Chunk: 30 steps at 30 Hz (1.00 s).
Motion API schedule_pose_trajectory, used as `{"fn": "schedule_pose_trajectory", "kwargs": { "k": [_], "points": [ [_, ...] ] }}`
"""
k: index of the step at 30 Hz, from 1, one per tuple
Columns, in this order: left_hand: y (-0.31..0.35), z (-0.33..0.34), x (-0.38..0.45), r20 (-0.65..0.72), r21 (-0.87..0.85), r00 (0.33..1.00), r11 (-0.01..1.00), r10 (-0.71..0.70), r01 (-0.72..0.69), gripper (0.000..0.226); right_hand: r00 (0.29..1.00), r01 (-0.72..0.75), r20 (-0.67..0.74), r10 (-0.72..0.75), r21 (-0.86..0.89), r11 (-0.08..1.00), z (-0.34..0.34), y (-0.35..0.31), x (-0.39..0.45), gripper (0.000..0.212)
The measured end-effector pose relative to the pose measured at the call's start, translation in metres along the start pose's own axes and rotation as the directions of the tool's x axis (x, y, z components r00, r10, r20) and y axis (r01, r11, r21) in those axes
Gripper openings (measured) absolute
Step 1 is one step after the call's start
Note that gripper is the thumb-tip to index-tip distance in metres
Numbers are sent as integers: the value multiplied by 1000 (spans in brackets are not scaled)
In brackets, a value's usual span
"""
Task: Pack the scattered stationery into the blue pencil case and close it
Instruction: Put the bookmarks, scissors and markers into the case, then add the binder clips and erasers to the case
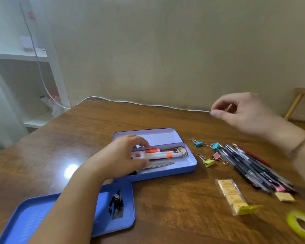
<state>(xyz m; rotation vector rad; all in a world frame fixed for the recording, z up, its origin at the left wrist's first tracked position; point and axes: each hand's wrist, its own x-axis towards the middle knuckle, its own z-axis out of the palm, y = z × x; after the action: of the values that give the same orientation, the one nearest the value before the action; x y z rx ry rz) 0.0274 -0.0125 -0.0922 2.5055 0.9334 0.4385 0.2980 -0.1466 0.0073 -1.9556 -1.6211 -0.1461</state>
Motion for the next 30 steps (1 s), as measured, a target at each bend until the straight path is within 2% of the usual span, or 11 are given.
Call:
{"fn": "schedule_pose_trajectory", "kwargs": {
  "k": [2,6,8,11,14,17,23,25,27,30],
  "points": [
    [1,3,-1,53,34,997,998,50,-52,52,998,-53,14,53,-18,998,-23,27,-12,7],
    [4,4,-1,49,24,995,996,88,-89,58,958,-48,270,98,-186,981,-17,60,-42,17],
    [7,5,-1,75,19,992,995,99,-101,64,939,-25,329,103,-235,972,-3,65,-51,20],
    [8,6,-1,120,30,987,993,111,-115,75,940,67,339,37,-290,955,19,67,-57,32],
    [8,5,0,136,45,984,991,116,-123,72,921,191,382,-77,-270,944,35,61,-57,36],
    [10,6,1,146,41,981,990,129,-136,69,894,260,431,-126,-269,927,48,58,-53,35],
    [7,8,1,193,47,974,991,118,-129,66,928,267,327,-179,-251,930,60,63,-52,17],
    [9,8,2,206,54,973,991,107,-121,62,962,181,233,-143,-147,973,58,59,-48,8],
    [11,8,1,200,51,974,992,105,-117,62,988,63,140,-64,13,998,54,52,-39,13],
    [14,7,-1,222,43,971,994,91,-103,65,992,5,123,-18,103,995,55,36,-25,22]
  ]
}}
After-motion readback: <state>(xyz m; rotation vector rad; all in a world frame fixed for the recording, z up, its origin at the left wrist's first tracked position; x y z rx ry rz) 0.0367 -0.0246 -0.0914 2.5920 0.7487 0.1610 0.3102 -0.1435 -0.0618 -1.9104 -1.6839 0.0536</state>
